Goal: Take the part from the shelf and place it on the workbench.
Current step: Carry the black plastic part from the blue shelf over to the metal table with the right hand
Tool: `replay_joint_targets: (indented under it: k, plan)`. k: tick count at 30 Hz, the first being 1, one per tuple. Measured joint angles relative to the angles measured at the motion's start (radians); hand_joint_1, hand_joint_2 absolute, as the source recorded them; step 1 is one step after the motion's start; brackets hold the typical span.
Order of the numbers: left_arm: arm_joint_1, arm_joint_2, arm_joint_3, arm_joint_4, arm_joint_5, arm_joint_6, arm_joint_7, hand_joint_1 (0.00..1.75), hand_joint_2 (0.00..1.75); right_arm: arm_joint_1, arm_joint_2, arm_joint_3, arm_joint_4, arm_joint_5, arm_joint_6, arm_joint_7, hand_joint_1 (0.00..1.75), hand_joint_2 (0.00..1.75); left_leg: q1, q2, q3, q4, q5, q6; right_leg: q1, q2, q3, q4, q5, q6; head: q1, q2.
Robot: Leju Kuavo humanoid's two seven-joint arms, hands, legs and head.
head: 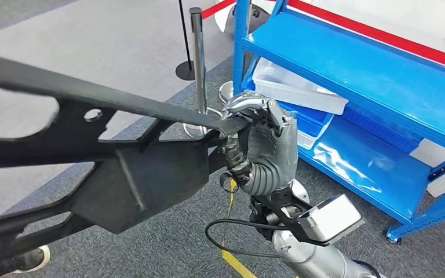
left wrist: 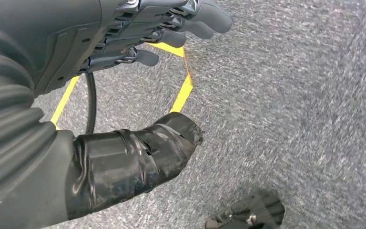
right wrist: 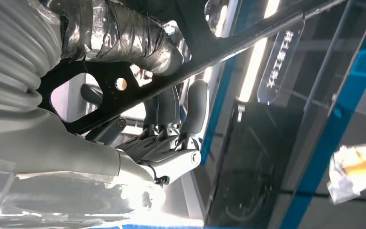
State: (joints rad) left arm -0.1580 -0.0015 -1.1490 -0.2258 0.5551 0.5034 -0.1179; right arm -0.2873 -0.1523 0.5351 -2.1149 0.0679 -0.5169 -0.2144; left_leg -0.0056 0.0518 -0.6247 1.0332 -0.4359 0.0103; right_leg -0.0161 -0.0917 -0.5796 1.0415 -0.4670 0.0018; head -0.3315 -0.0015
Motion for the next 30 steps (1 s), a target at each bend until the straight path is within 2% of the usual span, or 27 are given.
replay_joint_targets:
  k: [2, 3, 5, 7, 8, 9, 10, 11, 12, 14, 15, 16, 18, 19, 20, 22, 23, 24, 25, 26, 27, 28, 30]
  plan:
    - [0.001, 0.001, 0.000, 0.000, -0.001, 0.000, 0.001, 0.00, 1.75, -0.001, 0.001, 0.000, 0.000, -0.001, 0.001, -0.002, 1.75, 1.75, -0.005, -0.013, 0.002, -0.007, -0.003, 0.013, 0.000, -0.016, 0.008, -0.004, -0.003, 0.012, -0.001, 0.000]
    - [0.003, 0.001, 0.000, 0.000, -0.001, 0.000, 0.001, 0.00, 1.75, -0.001, 0.001, 0.000, 0.000, -0.002, 0.002, -0.002, 1.75, 1.75, -0.004, -0.023, 0.008, -0.014, 0.000, 0.019, -0.001, -0.013, 0.012, -0.002, -0.008, 0.017, -0.002, 0.000]
    - [0.002, 0.000, -0.001, 0.000, -0.003, 0.001, 0.003, 0.00, 1.75, -0.002, 0.002, 0.000, 0.000, -0.003, 0.003, -0.004, 1.75, 1.75, 0.002, -0.042, 0.023, -0.029, 0.006, 0.031, -0.002, 0.025, -0.001, 0.042, -0.037, 0.024, -0.006, 0.000]
    - [-0.002, -0.001, -0.002, 0.000, -0.006, 0.001, 0.004, 0.00, 1.75, 0.000, 0.002, 0.000, 0.001, -0.005, 0.004, -0.006, 1.75, 1.75, 0.005, -0.062, 0.028, -0.033, 0.009, 0.039, -0.003, 0.071, -0.061, 0.159, -0.092, 0.022, -0.012, 0.000]
    - [-0.004, 0.000, -0.002, 0.000, -0.007, 0.001, 0.005, 0.00, 1.75, 0.001, 0.002, 0.000, 0.001, -0.007, 0.004, -0.006, 1.75, 1.75, 0.005, -0.074, 0.027, -0.032, 0.009, 0.042, -0.002, 0.079, -0.094, 0.220, -0.112, 0.022, -0.014, 0.000]
    - [-0.004, 0.000, -0.002, 0.000, -0.007, 0.001, 0.005, 0.00, 1.75, 0.002, 0.002, 0.000, 0.001, -0.009, 0.005, -0.006, 1.75, 1.75, 0.004, -0.088, 0.027, -0.031, 0.008, 0.042, -0.003, 0.083, -0.117, 0.256, -0.117, 0.022, -0.016, 0.000]
    - [-0.003, 0.000, -0.003, 0.000, -0.008, 0.001, 0.006, 0.00, 1.75, 0.002, 0.002, 0.000, 0.001, -0.011, 0.006, -0.006, 1.75, 1.75, 0.004, -0.102, 0.028, -0.028, 0.006, 0.042, -0.003, 0.085, -0.123, 0.256, -0.101, 0.023, -0.018, 0.000]
    - [-0.002, -0.001, -0.003, 0.000, -0.009, 0.000, 0.006, 0.00, 1.75, 0.002, 0.002, 0.000, 0.001, -0.012, 0.008, -0.006, 1.75, 1.75, 0.005, -0.117, 0.028, -0.024, 0.004, 0.040, -0.005, 0.088, -0.110, 0.220, -0.070, 0.023, -0.018, 0.000]
    - [-0.001, -0.001, -0.004, 0.000, -0.010, 0.000, 0.006, 0.00, 1.75, 0.002, 0.002, 0.000, 0.001, -0.013, 0.010, -0.006, 1.75, 1.75, 0.006, -0.132, 0.027, -0.018, 0.001, 0.037, -0.007, 0.100, -0.085, 0.159, -0.031, 0.023, -0.018, 0.000]
    - [-0.002, -0.002, -0.004, 0.000, -0.013, 0.000, 0.007, 0.00, 1.75, 0.001, 0.002, 0.000, 0.002, -0.016, 0.012, -0.007, 1.75, 1.75, 0.007, -0.159, 0.018, -0.002, -0.008, 0.026, -0.013, 0.142, -0.038, 0.051, 0.010, 0.023, -0.021, 0.000]
    - [-0.003, -0.002, -0.005, 0.000, -0.014, 0.000, 0.008, 0.00, 1.75, 0.001, 0.002, 0.000, 0.002, -0.018, 0.013, -0.008, 1.75, 1.75, 0.008, -0.170, 0.012, 0.005, -0.010, 0.020, -0.014, 0.157, -0.027, 0.025, 0.013, 0.022, -0.023, 0.000]
    - [-0.003, -0.001, -0.005, 0.000, -0.016, 0.000, 0.009, 0.00, 1.75, 0.001, 0.002, 0.000, 0.002, -0.019, 0.014, -0.009, 1.75, 1.75, 0.010, -0.180, 0.006, 0.007, -0.010, 0.013, -0.013, 0.162, -0.024, 0.018, 0.007, 0.020, -0.026, 0.000]
    - [0.001, 0.000, -0.005, 0.000, -0.018, 0.000, 0.010, 0.00, 1.75, -0.003, 0.003, 0.000, 0.002, -0.020, 0.015, -0.010, 1.75, 1.75, 0.015, -0.192, -0.001, 0.005, -0.008, 0.003, -0.012, 0.143, -0.021, 0.012, 0.008, 0.010, -0.027, 0.000]
    - [0.002, 0.001, -0.006, 0.000, -0.018, 0.000, 0.011, 0.00, 1.75, -0.004, 0.003, 0.000, 0.003, -0.020, 0.016, -0.010, 1.75, 1.75, 0.014, -0.179, -0.005, 0.013, -0.014, -0.002, -0.013, 0.132, -0.017, 0.009, 0.009, 0.005, -0.029, 0.000]
    - [0.003, 0.001, -0.006, 0.000, -0.018, 0.000, 0.011, 0.00, 1.75, -0.006, 0.004, 0.000, 0.002, -0.021, 0.016, -0.010, 1.75, 1.75, 0.012, -0.155, -0.018, 0.036, -0.027, -0.007, -0.015, 0.120, -0.014, 0.005, 0.009, 0.000, -0.034, 0.000]
    - [0.000, 0.000, -0.006, 0.000, -0.019, 0.000, 0.012, 0.00, 1.75, -0.006, 0.005, 0.000, 0.002, -0.022, 0.017, -0.010, 1.75, 1.75, 0.012, -0.096, -0.068, 0.136, -0.074, -0.017, -0.013, 0.093, -0.009, 0.003, 0.006, -0.007, -0.044, 0.000]
    - [-0.002, 0.000, -0.006, 0.000, -0.019, 0.000, 0.012, 0.00, 1.75, -0.006, 0.005, 0.000, 0.002, -0.022, 0.017, -0.011, 1.75, 1.75, 0.014, -0.081, -0.100, 0.195, -0.096, -0.021, -0.011, 0.079, -0.008, 0.003, 0.004, -0.010, -0.048, 0.000]
    - [-0.003, 0.000, -0.006, 0.000, -0.019, 0.000, 0.012, 0.00, 1.75, -0.005, 0.005, 0.000, 0.003, -0.023, 0.017, -0.011, 1.75, 1.75, 0.016, -0.073, -0.124, 0.236, -0.105, -0.023, -0.009, 0.065, -0.007, 0.003, 0.001, -0.011, -0.049, 0.000]
    - [-0.004, 0.000, -0.007, 0.000, -0.019, 0.000, 0.012, 0.00, 1.75, -0.005, 0.005, 0.000, 0.003, -0.024, 0.017, -0.011, 1.75, 1.75, 0.016, -0.067, -0.131, 0.245, -0.096, -0.023, -0.008, 0.052, -0.004, 0.003, -0.001, -0.012, -0.049, 0.000]
    - [-0.003, 0.000, -0.007, 0.000, -0.019, 0.000, 0.012, 0.00, 1.75, -0.005, 0.005, 0.000, 0.003, -0.024, 0.017, -0.011, 1.75, 1.75, 0.016, -0.062, -0.118, 0.218, -0.071, -0.020, -0.007, 0.040, -0.001, 0.003, -0.005, -0.011, -0.050, 0.000]
    - [-0.002, 0.000, -0.007, 0.000, -0.019, 0.000, 0.013, 0.00, 1.75, -0.005, 0.005, 0.000, 0.003, -0.025, 0.017, -0.011, 1.75, 1.75, 0.014, -0.050, -0.089, 0.160, -0.036, -0.015, -0.006, 0.029, 0.004, 0.003, -0.008, -0.010, -0.051, 0.000]
    - [-0.002, 0.001, -0.007, 0.000, -0.019, 0.000, 0.013, 0.00, 1.75, -0.005, 0.005, 0.000, 0.002, -0.026, 0.017, -0.011, 1.75, 1.75, 0.009, -0.024, -0.056, 0.097, -0.011, -0.008, -0.004, 0.018, 0.010, 0.002, -0.012, -0.008, -0.052, 0.000]
    - [-0.007, 0.001, -0.007, 0.000, -0.019, 0.000, 0.013, 0.00, 1.75, -0.005, 0.005, 0.000, 0.002, -0.029, 0.017, -0.012, 1.75, 1.75, -0.006, 0.018, -0.014, 0.013, 0.010, 0.009, 0.001, -0.003, 0.018, 0.000, -0.018, -0.001, -0.055, -0.001]
